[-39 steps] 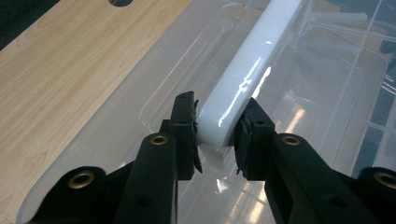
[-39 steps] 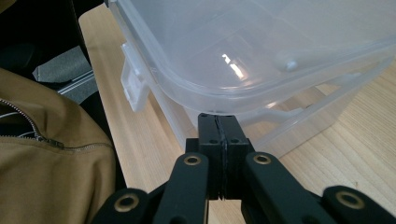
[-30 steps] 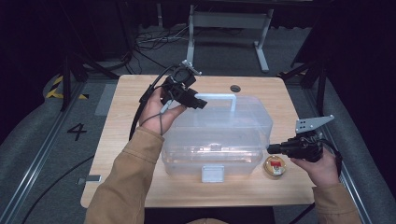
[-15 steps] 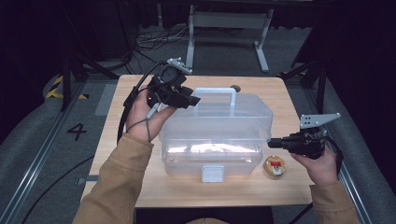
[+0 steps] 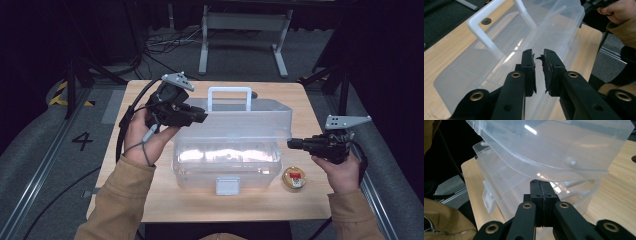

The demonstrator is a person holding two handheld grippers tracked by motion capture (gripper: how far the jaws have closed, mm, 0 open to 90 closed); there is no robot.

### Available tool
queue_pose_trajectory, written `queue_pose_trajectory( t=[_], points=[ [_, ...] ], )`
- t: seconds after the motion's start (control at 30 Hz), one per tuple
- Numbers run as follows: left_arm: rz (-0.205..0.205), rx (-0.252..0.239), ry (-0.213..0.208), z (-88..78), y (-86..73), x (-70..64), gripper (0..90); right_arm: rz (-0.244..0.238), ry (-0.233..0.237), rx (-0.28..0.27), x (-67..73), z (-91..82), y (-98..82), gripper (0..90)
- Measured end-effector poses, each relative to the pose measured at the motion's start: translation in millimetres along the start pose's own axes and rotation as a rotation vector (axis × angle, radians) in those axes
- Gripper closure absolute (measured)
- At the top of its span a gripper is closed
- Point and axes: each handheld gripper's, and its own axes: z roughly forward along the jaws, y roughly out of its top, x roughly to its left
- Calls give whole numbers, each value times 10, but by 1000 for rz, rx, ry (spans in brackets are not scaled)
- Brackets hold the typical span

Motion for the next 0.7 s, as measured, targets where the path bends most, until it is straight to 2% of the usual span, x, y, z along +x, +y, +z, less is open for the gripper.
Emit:
queue_pose_trajectory(
  t=[0.1, 0.27, 0.4, 0.47, 0.6, 0.7],
  points=[
    [1, -15, -5, -4, -73, -56, 796, 5, -6, -13, -16, -5, 41, 900],
    [17, -11, -10, 12, -178, -133, 798, 9, -30, -40, -37, -24, 134, 900],
    [21, -24, 2, 79, -317, -197, 798, 20, -53, -82, -52, -78, 201, 900],
    [11, -29, -8, 132, -387, -196, 798, 27, -53, -97, -62, -90, 217, 900],
    [-4, -36, 10, 218, -502, -169, 804, 28, -66, -107, -51, -73, 226, 900],
    [-12, -48, 45, 245, -558, -145, 813, 24, -73, -107, -33, -58, 224, 900]
  ],
)
